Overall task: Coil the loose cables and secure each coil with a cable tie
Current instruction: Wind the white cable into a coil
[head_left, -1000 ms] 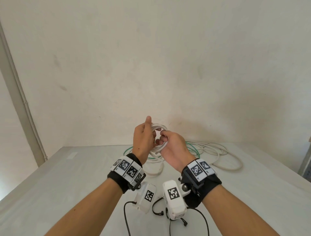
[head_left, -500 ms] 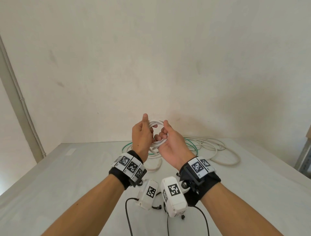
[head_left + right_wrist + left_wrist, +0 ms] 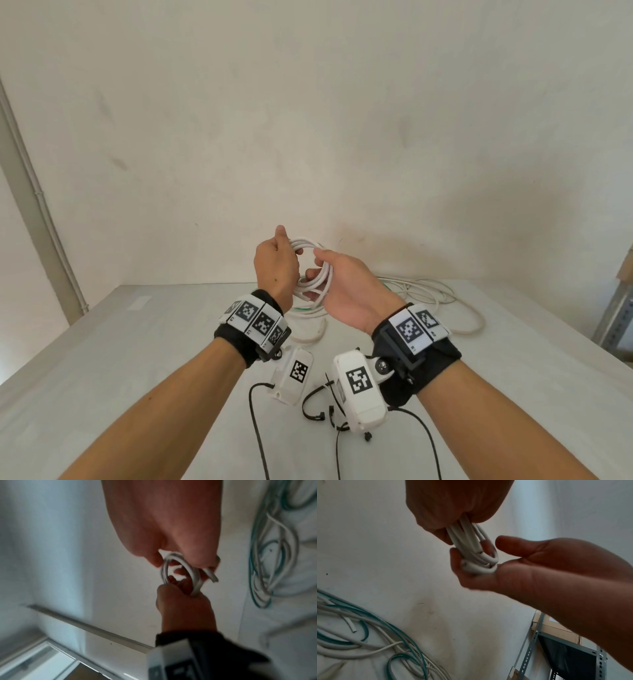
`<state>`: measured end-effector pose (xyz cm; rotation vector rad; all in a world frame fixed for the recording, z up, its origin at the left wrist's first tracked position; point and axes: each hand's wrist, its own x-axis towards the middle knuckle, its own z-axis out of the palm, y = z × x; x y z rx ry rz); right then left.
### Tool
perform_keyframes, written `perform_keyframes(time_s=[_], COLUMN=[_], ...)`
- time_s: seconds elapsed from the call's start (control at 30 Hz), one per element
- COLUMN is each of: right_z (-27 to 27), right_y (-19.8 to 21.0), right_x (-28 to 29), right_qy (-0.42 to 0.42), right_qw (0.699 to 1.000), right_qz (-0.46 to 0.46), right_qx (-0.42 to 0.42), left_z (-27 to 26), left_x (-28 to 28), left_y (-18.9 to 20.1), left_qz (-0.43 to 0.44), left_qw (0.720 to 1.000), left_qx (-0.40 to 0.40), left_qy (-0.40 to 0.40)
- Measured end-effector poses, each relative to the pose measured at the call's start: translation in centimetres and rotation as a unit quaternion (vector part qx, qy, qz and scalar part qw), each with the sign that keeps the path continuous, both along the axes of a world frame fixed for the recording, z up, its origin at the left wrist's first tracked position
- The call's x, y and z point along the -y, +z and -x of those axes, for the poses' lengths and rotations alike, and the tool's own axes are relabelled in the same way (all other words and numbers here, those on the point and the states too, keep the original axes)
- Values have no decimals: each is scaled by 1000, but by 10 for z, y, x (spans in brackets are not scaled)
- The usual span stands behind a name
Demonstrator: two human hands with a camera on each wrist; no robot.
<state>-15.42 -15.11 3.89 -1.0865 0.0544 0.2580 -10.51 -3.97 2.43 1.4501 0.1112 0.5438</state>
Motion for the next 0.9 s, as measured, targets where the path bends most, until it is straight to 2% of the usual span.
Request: perform_keyframes(time_s=[0.07, 0.17, 0.37, 0.47, 0.5, 0.57, 0.67, 0.77, 0.83, 0.9], right_z=[-2, -6, -10, -9, -9, -9, -9, -8, -9, -9], right_y=[-3, -6, -8, -6, -7, -7, -5, -5, -8, -9], right_x=[-7, -12, -13, -14, -14, -14, -17, -22, -23, -19], right_qy=[-41, -102, -136, -134, -135, -141, -150, -136, -121, -119], right_qw=[996, 989, 977, 974, 974, 969, 958, 956, 973, 991], right_qz=[-77, -103, -166, -181, -184, -200, -242, -259, -194, -51], right_qx=[-17, 0, 1, 2, 1, -4, -12, -15, 4, 45], left_z=[4, 11, 23, 25, 24, 22, 25, 28, 29, 27], left_x=[4, 10, 18, 19, 18, 19, 22, 23, 22, 17], left_y=[-1, -8, -15, -10, -8, -4, -3, 5, 15, 21], left_qz=[8, -8, -67, -75, -58, 32, 188, 238, 254, 252], left_qw=[1000, 999, 991, 991, 993, 995, 962, 953, 953, 957], left_qx=[8, 49, 111, 105, 94, 43, -12, -37, -34, -16], left_qy=[-9, -23, -34, -24, -31, -89, -197, -186, -160, -141])
